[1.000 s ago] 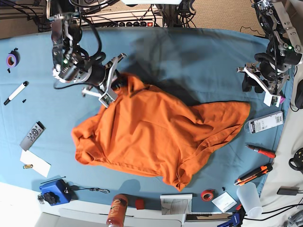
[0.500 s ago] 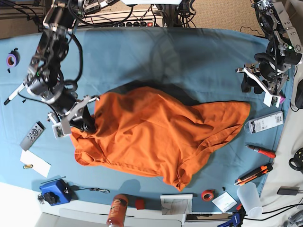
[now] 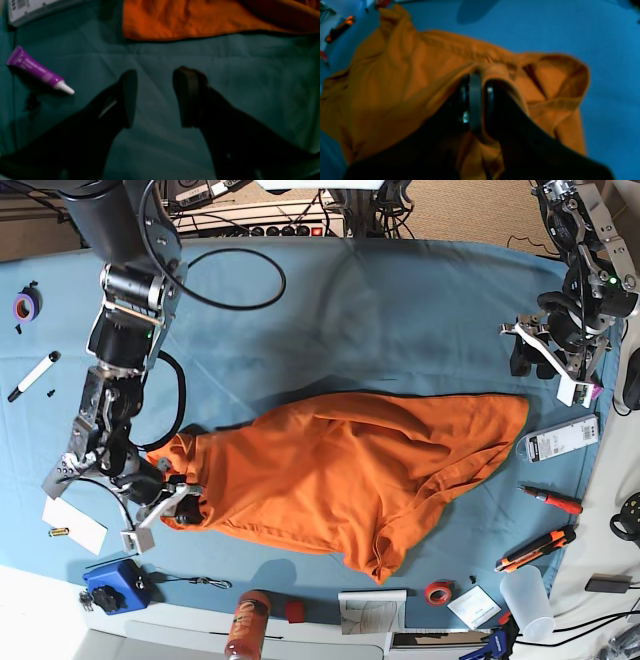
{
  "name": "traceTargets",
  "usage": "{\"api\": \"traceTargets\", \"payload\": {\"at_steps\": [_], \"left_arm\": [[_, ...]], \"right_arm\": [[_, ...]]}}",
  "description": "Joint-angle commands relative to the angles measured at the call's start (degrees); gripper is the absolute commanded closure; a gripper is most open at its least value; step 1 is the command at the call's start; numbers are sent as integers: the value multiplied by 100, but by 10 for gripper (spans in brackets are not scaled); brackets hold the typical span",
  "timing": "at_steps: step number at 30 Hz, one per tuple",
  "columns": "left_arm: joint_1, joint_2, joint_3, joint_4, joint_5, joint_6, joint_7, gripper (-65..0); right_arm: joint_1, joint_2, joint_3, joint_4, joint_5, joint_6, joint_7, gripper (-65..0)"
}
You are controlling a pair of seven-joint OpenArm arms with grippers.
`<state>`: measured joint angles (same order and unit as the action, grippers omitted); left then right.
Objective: Layout the t-shirt on the table in an organized manner, then fold the t-shirt properly
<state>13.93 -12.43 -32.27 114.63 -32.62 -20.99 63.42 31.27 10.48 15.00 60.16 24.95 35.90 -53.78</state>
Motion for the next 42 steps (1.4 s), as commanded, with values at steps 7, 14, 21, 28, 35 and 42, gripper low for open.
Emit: {"api": "traceTargets", "payload": {"at_steps": [7, 14, 21, 28, 35, 42], "left_arm": [[-28, -59, -15, 105, -66, -2, -90, -279], [-28, -59, -15, 107, -197, -4, -83, -279], [-26, -61, -20, 136, -212, -153, 116, -279], [-31, -63, -610, 170, -214, -157, -44, -279], [-44, -138, -1729, 170, -525, -511, -181, -279], [-42, -142, -2203, 170, -662, -590, -131, -279]], "right_arm": [[234, 94, 9, -22, 859, 284, -852, -203], [282, 396, 597, 1309, 2778, 410, -1711, -203], [-260, 507, 1759, 2382, 3303, 410, -2258, -203], [-1611, 481, 1954, 2380, 3353, 410, -2218, -203], [-2387, 295, 1757, 2378, 2983, 410, -1952, -203], [-2522, 208, 1261, 2378, 2238, 410, -1316, -204]]}}
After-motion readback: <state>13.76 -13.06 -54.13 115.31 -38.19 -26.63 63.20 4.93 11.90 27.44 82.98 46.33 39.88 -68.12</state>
